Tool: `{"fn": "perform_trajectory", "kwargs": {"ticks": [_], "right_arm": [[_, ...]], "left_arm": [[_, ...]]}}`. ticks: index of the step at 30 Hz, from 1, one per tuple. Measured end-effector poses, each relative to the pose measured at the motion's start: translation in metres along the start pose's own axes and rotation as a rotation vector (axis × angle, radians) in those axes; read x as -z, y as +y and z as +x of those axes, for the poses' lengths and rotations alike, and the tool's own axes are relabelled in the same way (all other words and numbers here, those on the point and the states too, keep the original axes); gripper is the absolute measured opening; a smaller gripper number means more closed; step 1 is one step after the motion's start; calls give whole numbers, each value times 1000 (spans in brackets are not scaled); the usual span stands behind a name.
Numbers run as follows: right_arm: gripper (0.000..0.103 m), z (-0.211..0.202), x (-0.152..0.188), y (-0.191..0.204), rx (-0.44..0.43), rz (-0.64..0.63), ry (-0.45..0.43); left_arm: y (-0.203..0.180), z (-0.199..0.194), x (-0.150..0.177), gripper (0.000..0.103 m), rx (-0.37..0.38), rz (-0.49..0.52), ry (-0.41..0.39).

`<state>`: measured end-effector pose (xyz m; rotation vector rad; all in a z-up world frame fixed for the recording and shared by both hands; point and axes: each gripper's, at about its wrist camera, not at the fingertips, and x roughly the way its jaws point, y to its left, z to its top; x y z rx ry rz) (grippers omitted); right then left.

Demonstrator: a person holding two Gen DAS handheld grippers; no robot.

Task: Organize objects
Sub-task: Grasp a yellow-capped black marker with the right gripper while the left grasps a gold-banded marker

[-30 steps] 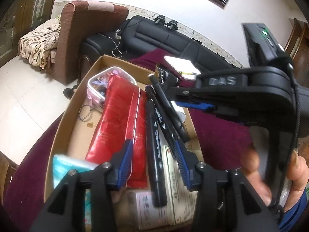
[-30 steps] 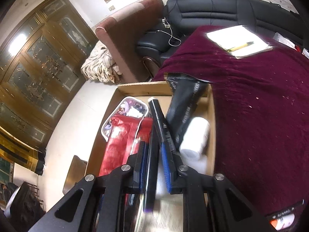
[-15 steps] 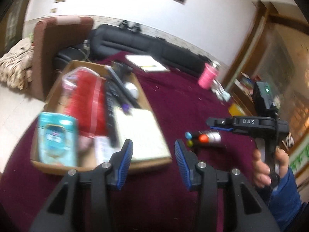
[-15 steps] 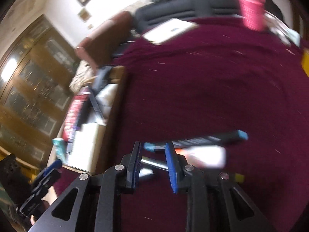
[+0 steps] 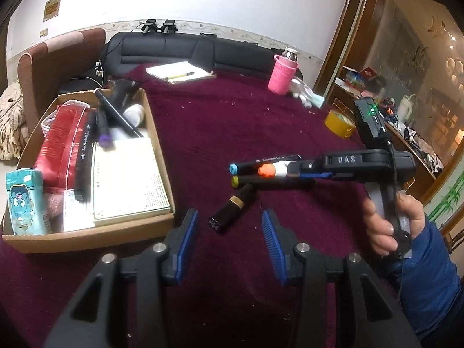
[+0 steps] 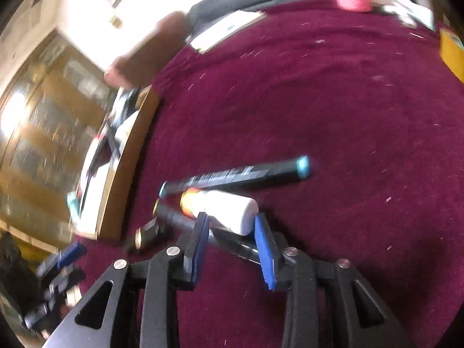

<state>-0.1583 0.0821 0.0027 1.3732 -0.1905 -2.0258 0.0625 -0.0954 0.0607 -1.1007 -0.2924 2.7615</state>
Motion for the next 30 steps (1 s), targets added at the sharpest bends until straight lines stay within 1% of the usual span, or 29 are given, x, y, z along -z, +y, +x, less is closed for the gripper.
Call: {"fn": "perform_trajectory", "kwargs": {"ticks": [2, 3, 4, 5, 8, 10, 12, 15, 17, 19, 21, 26, 30], "right_arm": [[39, 5, 9, 15, -33, -67, 51], [39, 8, 13, 22, -39, -97, 65], [39, 9, 16, 29, -27, -119, 64], [39, 11, 17, 37, 8, -140, 55], [38, 18, 17, 51, 75, -201, 43], [35, 22, 18, 59, 110, -231, 32], [23, 24, 23, 68, 147, -293, 31], [19, 26, 33, 78, 238, -371, 13], [17, 26, 35, 80, 265, -383, 8], [17, 22, 39, 77, 265, -368, 0], [17, 19, 41, 73, 242, -335, -3], [17, 12, 44, 65, 195, -296, -6], [17, 11, 45, 63, 179, -285, -6]], "left_arm": [[2, 2, -1, 44, -2, -3, 3], [3, 2, -1, 44, 0, -3, 6], [4, 1, 0, 44, -1, -3, 10], [4, 3, 0, 44, -3, -3, 13], [3, 7, 2, 44, 4, 6, 26], [0, 8, 3, 44, 6, 22, 32], [-2, 11, 3, 44, 3, 43, 40], [-4, 18, -1, 44, -12, 66, 63], [-6, 24, -3, 44, -20, 88, 80], [-10, 31, -6, 44, -26, 121, 96], [-13, 41, -9, 44, -38, 147, 117], [-22, 64, -18, 44, -59, 191, 161], [-27, 80, -19, 44, -78, 222, 201]]}}
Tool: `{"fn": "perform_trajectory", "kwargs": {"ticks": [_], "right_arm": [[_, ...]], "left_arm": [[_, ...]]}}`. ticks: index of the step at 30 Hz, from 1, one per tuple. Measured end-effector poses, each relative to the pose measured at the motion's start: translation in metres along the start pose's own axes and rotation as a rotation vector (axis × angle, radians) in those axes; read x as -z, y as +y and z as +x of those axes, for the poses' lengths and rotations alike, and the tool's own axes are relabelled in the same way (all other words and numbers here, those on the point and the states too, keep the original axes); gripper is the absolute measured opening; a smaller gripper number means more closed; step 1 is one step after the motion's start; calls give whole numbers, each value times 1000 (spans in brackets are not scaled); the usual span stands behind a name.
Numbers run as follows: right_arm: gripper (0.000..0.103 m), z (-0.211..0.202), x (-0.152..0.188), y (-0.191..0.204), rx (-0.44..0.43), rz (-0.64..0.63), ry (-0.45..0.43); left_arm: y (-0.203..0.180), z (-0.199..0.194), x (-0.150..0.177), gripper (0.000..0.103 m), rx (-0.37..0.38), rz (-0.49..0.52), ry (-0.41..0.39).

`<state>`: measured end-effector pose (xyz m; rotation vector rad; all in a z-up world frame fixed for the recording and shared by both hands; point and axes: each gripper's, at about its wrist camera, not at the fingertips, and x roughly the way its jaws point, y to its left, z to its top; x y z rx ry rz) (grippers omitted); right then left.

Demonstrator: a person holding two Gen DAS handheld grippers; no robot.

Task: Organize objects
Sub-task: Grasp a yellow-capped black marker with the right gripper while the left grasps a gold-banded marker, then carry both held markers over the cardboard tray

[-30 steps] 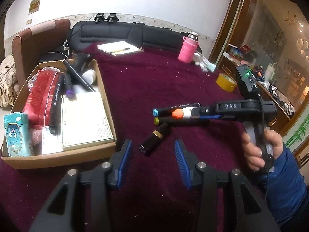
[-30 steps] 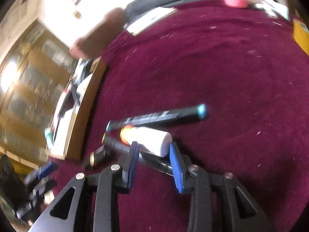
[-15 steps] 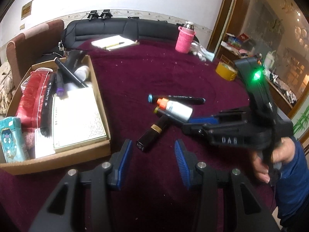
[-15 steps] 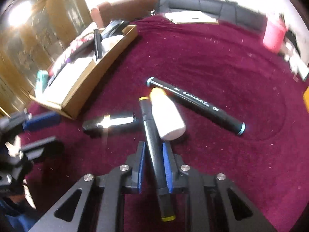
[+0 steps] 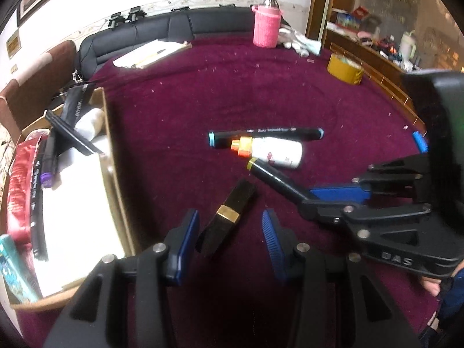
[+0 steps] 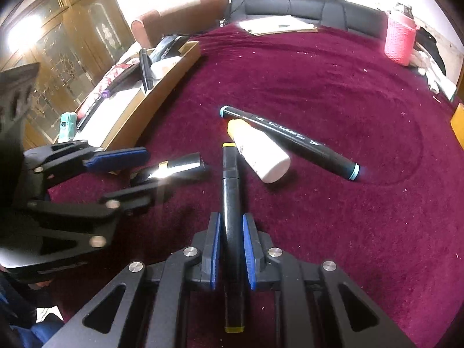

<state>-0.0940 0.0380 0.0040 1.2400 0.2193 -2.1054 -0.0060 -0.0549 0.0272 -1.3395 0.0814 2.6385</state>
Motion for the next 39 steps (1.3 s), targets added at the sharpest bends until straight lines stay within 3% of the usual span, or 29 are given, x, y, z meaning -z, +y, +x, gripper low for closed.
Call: {"fn": "perform_trajectory", "kwargs": {"ticks": [3, 9, 20, 26, 39], "right_arm": [[17, 0, 1, -1, -4, 7, 1], [17, 0, 0, 0, 1, 3, -1], [17, 1, 3, 13, 74, -61, -16], [17, -6, 3, 17, 43, -56, -44], [17, -16, 0, 15, 10, -24, -87]], "left_arm": [[0, 10, 0, 43, -12, 7, 28], [-3, 16, 1, 18, -24, -2, 37], [-25, 10, 13, 18, -91, 4, 5], [-12, 2, 19, 17, -32, -86, -13], [-5, -21, 22, 17, -50, -133, -90]]}}
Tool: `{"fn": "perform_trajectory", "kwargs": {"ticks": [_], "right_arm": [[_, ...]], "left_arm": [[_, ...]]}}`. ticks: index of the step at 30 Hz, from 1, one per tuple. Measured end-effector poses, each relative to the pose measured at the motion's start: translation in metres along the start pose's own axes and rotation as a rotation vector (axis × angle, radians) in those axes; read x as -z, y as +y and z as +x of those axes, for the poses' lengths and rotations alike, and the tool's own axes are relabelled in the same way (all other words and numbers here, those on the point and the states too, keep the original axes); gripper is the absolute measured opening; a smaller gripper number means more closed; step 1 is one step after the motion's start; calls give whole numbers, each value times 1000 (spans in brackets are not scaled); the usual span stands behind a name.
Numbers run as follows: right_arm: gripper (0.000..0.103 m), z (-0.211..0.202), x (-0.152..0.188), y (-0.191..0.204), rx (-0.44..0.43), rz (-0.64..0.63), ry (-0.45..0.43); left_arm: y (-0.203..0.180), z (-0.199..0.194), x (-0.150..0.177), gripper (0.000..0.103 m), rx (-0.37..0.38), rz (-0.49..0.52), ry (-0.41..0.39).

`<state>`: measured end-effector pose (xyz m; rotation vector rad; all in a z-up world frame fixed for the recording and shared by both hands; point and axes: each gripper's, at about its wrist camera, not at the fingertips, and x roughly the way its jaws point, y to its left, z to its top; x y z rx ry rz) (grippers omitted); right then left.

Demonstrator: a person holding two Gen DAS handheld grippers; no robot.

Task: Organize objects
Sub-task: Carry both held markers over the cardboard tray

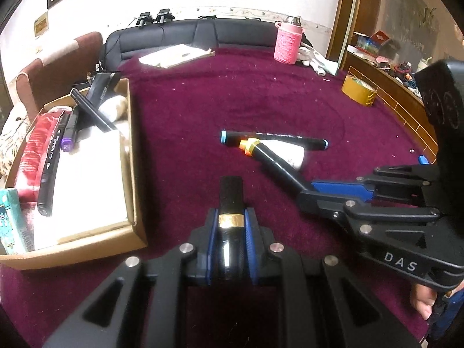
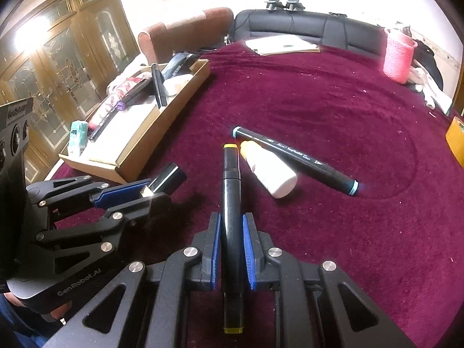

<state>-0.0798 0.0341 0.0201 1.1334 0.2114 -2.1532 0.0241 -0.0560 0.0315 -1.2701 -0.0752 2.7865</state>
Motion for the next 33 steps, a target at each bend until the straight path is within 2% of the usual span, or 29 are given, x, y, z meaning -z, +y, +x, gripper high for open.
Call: {"fn": "perform_trajectory", "kwargs": {"ticks": [20, 33], "right_arm": [[17, -15, -2, 17, -50, 87, -12], [17, -13, -17, 51, -66, 55, -8]], "left_arm": [[12, -38, 1, 17, -3, -7, -94], [38, -60, 3, 17, -25, -59, -148]]}}
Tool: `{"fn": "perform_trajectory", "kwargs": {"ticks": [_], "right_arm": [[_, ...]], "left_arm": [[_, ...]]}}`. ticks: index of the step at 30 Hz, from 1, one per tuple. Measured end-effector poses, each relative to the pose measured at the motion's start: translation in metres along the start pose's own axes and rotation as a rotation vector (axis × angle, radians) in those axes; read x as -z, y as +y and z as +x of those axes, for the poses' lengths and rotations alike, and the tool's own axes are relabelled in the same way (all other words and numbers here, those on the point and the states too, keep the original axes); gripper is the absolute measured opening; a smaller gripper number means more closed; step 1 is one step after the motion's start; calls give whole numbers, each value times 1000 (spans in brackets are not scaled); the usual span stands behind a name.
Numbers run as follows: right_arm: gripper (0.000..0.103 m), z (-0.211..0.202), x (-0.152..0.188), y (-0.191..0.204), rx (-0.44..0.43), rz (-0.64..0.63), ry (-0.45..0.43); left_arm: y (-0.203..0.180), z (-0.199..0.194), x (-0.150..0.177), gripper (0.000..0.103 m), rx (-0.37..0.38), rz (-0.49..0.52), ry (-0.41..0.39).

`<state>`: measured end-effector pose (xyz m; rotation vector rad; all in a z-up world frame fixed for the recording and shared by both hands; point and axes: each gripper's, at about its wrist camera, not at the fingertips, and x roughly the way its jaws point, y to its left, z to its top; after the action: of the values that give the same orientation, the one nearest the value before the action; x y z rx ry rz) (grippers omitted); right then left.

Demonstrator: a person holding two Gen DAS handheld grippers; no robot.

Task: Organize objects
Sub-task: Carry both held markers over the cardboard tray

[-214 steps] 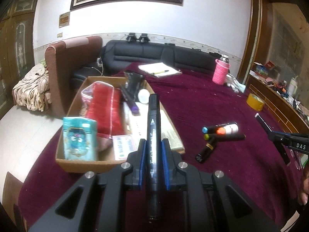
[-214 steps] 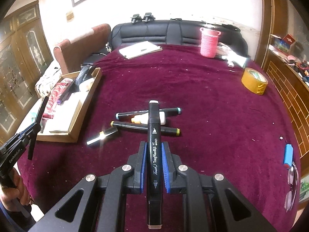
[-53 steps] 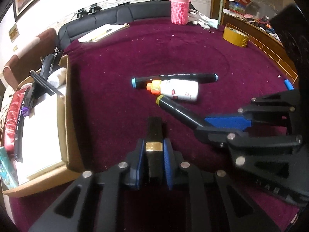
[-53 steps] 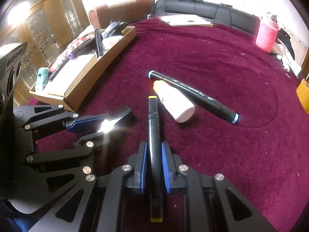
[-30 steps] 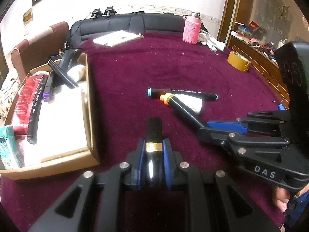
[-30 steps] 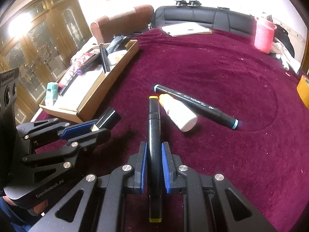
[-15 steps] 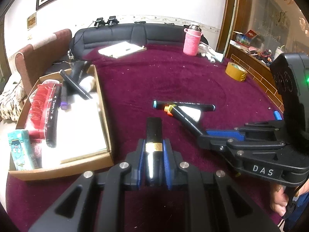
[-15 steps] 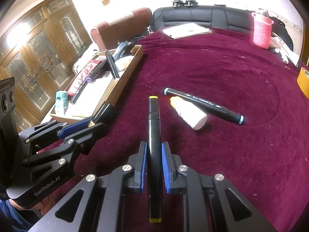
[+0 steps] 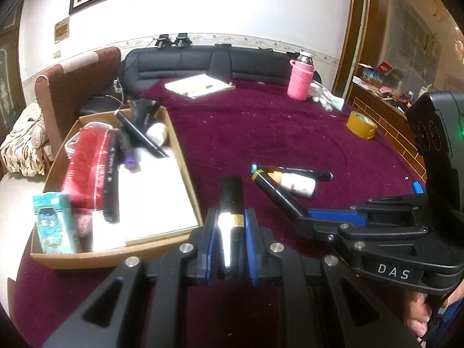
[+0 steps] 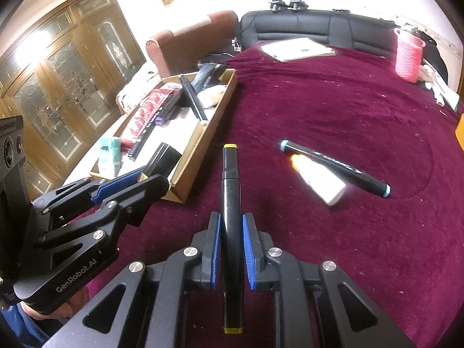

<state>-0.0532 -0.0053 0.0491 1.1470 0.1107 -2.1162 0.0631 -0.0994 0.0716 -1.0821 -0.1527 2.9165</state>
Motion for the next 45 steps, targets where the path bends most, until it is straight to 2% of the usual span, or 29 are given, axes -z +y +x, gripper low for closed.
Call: {"fn": "perform_trajectory", "kwargs": {"ticks": [28, 45], "right_arm": [[17, 26, -34, 65, -20, -66, 33], [17, 60, -65, 78, -30, -44, 62]], "left_arm": [[71, -20, 4, 17, -90, -119, -72], [114, -9, -3, 17, -131, -182, -72]]}}
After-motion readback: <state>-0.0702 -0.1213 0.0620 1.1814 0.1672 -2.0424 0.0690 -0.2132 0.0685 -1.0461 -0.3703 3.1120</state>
